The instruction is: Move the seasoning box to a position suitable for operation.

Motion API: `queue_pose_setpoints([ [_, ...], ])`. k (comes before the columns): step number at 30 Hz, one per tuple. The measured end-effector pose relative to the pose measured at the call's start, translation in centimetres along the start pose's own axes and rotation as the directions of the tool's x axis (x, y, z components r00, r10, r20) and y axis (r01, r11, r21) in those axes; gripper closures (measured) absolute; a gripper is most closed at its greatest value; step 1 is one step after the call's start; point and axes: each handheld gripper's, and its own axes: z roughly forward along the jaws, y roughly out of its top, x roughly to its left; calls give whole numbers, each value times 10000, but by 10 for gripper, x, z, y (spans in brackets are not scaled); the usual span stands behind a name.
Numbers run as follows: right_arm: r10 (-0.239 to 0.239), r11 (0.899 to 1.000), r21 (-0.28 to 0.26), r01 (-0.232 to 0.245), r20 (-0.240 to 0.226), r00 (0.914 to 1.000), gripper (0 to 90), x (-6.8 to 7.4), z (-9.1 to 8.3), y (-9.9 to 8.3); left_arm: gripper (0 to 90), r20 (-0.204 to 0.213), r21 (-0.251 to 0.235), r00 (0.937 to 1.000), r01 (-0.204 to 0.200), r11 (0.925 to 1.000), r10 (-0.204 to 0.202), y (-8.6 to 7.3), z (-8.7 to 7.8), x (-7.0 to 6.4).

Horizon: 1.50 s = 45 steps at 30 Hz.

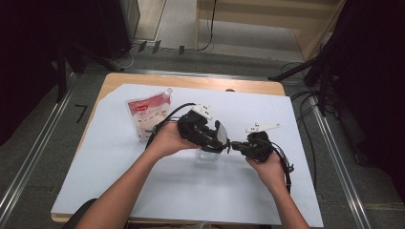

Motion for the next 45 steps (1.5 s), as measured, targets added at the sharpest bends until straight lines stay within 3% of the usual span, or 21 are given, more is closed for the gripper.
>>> queue_pose_setpoints([
  [2, -29, 10000, 6, 29, -60, 10000, 900, 0, 0, 0, 727, -11, 259, 9999, -103, 9996, 103, 1, 2, -1],
  [18, -89, 9999, 105, 88, 36, 10000, 900, 2, 2, -1, 842, 265, 646, 9985, -493, 9967, 477, 6, 8, -5],
  [21, -86, 9999, 139, 86, 49, 10000, 900, 2, 2, -1, 843, 336, 623, 9990, -320, 9975, 299, 7, 10, -5],
  [33, -72, 9999, 139, 71, 70, 9999, 900, 3, 1, -3, 843, 411, 633, 9959, -830, 9945, 805, 13, 17, -8],
  [45, -133, 9998, 161, 131, 115, 9998, 900, 5, 2, -6, 825, 551, 334, 9969, -578, 9978, 559, 10, 23, -6],
])
